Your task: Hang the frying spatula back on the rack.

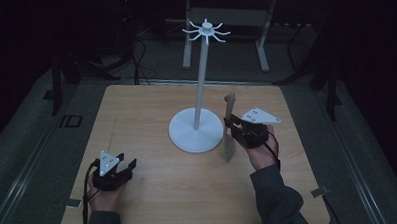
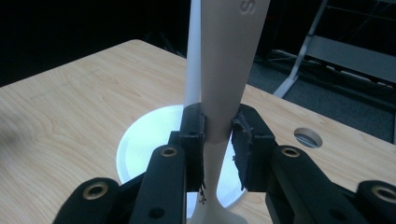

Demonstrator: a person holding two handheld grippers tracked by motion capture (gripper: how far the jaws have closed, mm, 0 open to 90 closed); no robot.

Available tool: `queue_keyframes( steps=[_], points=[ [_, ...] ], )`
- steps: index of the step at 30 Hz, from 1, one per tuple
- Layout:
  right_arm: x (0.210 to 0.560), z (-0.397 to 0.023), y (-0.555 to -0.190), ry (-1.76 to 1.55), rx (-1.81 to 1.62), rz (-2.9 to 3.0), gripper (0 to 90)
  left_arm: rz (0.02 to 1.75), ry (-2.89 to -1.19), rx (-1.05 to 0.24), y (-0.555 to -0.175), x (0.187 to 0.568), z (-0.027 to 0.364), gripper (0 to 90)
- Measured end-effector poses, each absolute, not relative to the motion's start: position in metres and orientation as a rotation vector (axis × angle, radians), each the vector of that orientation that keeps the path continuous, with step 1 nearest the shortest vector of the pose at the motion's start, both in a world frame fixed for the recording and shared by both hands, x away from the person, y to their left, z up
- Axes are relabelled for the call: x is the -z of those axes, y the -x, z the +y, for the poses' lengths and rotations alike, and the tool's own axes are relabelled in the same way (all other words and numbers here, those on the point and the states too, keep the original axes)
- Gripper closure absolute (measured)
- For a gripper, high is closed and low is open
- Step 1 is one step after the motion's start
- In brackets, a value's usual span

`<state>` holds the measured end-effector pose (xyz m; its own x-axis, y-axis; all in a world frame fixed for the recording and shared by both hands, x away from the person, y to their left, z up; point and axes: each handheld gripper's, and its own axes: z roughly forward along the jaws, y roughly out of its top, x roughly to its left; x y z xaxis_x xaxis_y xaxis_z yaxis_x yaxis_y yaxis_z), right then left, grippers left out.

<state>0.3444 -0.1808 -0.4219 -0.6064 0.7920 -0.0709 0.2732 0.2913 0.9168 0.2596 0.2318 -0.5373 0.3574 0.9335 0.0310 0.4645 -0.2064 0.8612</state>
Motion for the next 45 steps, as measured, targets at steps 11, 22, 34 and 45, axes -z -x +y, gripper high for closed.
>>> queue_keyframes(
  steps=[11, 22, 34, 45],
  points=[
    [0.418, -0.176, -0.345, -0.942, -1.309, 2.027, 74.6, 1.231, -1.815, -0.742, -0.259, 0.537, 0.232, 48.4],
    [0.416, -0.173, -0.346, -0.945, -1.321, 2.013, 74.6, 1.231, -1.812, -0.746, -0.259, 0.537, 0.232, 48.4],
    [0.412, -0.168, -0.349, -0.944, -1.334, 2.007, 74.6, 1.228, -1.812, -0.749, -0.259, 0.536, 0.233, 48.4],
    [0.404, -0.165, -0.352, -0.945, -1.347, 1.998, 74.6, 1.229, -1.809, -0.748, -0.259, 0.536, 0.233, 48.3]
  ],
)
